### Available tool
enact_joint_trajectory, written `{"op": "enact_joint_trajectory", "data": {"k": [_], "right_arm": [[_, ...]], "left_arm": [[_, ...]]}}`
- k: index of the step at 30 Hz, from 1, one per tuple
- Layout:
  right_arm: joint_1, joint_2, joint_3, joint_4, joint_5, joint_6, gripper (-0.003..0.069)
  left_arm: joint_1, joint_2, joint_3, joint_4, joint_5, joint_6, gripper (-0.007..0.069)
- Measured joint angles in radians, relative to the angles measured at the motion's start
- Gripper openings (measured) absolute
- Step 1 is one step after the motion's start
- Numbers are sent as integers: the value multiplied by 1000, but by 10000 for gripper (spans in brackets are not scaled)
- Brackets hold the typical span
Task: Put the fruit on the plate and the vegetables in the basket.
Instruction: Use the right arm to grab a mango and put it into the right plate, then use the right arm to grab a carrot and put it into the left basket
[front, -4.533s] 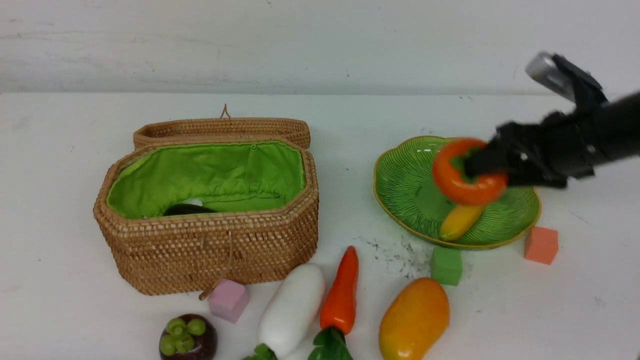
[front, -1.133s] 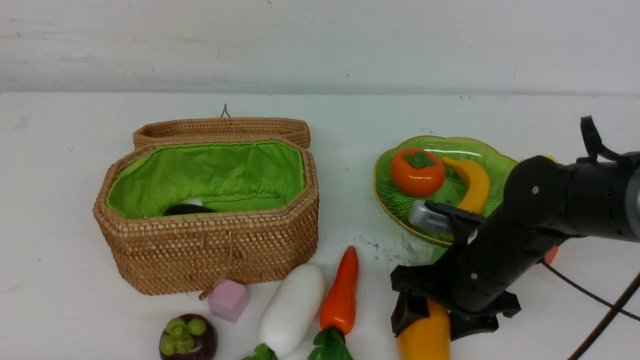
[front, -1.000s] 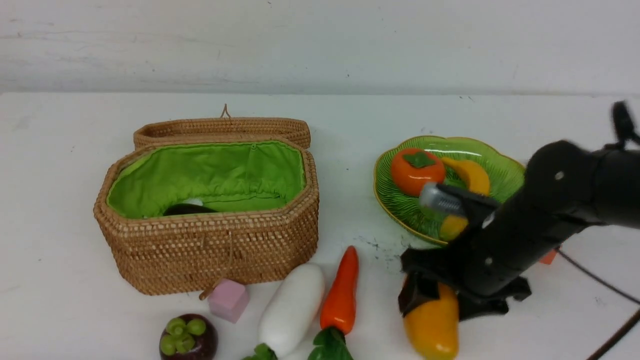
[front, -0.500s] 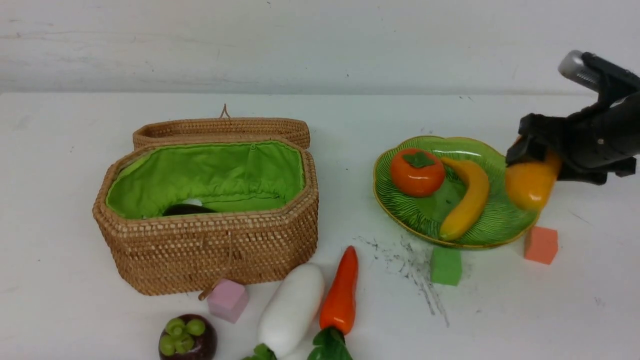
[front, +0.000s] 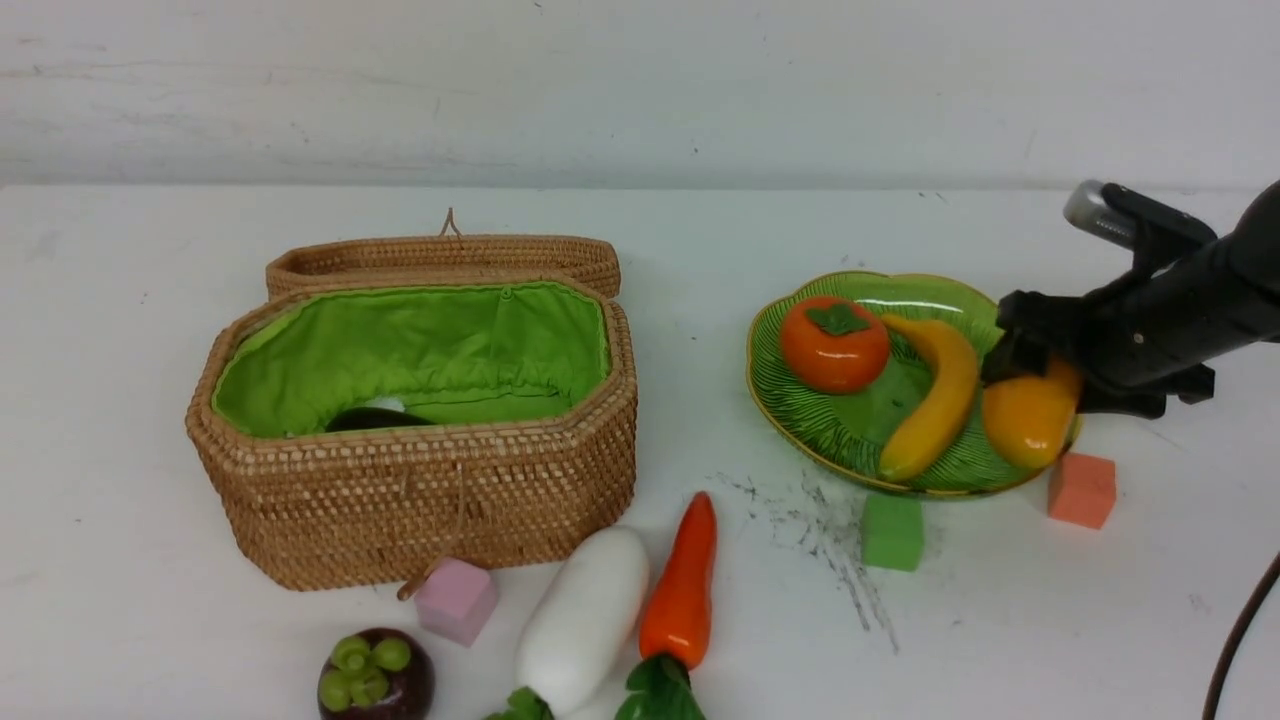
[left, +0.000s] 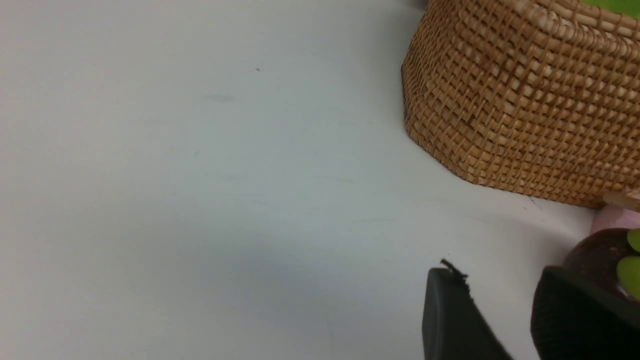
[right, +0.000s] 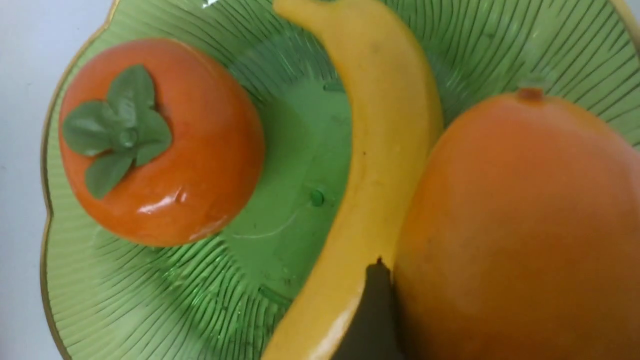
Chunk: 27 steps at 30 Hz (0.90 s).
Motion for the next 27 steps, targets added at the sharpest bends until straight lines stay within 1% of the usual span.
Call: {"op": "enact_joint_trajectory", "data": {"k": [1,2,4,6,13,17,20,22,23,25,27], "right_arm": [[0,-1,0,0,0,0,629],[0,-3,0,0,6,0,660],[0,-6,0,0,14,0,678],[0,-14,0,-3,22,0,680],[1,-90,0,-30,57,0,638],[29,-217,0,-44,112,0,603],[101,-300,-7,-57,209,0,582],[160,-323,-10,-60,270,0,575],[175,-327,-10,-60,286,1,573],[279,-325,-10,-63,375,16,570],[364,-309,-6,-64,389,34,570]], "left_arm": [[0,0,0,0,0,0,239],[0,0,0,0,0,0,239],[0,0,0,0,0,0,239],[0,0,0,0,0,0,239],[0,0,0,0,0,0,239],[0,0,0,0,0,0,239],[0,0,0,0,0,0,239],[0,0,0,0,0,0,239],[0,0,0,0,0,0,239],[0,0,0,0,0,0,239],[0,0,0,0,0,0,239]]}}
